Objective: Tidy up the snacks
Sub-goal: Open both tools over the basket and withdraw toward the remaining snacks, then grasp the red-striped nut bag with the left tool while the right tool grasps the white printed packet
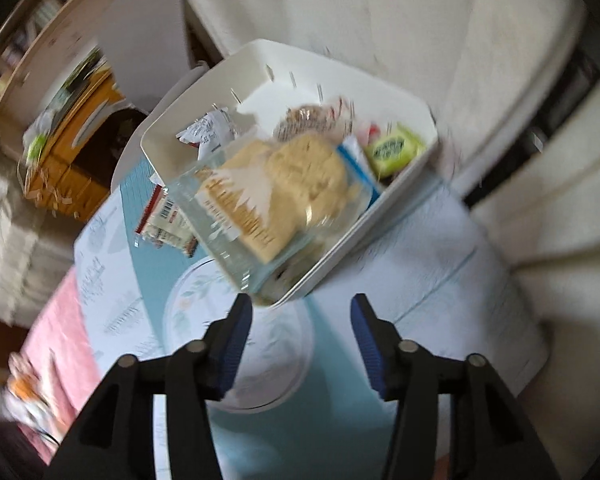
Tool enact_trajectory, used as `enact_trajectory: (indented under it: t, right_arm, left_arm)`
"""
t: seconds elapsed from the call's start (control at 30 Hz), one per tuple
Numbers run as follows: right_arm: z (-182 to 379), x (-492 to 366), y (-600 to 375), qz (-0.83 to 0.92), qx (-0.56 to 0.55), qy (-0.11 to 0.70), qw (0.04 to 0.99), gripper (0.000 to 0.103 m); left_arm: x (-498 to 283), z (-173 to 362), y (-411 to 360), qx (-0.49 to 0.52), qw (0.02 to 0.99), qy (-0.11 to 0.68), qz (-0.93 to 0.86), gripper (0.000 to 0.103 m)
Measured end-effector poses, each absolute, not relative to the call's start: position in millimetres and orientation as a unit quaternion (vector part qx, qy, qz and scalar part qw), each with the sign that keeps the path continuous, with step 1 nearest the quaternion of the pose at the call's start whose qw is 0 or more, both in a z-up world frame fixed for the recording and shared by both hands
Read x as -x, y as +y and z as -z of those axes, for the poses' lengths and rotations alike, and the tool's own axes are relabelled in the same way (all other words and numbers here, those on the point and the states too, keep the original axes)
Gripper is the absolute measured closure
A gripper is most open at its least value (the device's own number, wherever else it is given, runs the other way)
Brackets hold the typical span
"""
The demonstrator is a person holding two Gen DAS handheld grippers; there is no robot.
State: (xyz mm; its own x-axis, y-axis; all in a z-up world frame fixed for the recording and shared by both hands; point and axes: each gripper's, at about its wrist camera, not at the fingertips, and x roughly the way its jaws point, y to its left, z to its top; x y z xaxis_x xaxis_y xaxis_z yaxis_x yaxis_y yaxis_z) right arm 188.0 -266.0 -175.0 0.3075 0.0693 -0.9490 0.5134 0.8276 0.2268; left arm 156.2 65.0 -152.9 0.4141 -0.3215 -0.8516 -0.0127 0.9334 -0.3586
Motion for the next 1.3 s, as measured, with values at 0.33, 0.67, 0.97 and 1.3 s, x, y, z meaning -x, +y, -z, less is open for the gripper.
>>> enact_trajectory:
  t: [0.33,0.67,0.97,1.3]
  right_arm:
    - [190,-195,-240,0.171,-0.4,0.56,0.705,0.033]
    - [216,-228,-212,0.169,-0.47,0.525,0.69,0.03]
    - [249,-265,-200,0.161,-0.488,0.491,0.703,0.03]
    - [282,-309,-185,0.131,-0.464,0.502,0.717,0.03]
  left_arm:
    - [-204,138,104,0.097,0.832,0.53,0.13,0.022]
    - [-281,155,87,0.123,0.803,0.567,0.136,0.021]
    - [-349,213,59,0.173,0.753,0.627,0.099,0.021]
    - [-397,262,41,0.273,0.697,0.659,0.077,0.021]
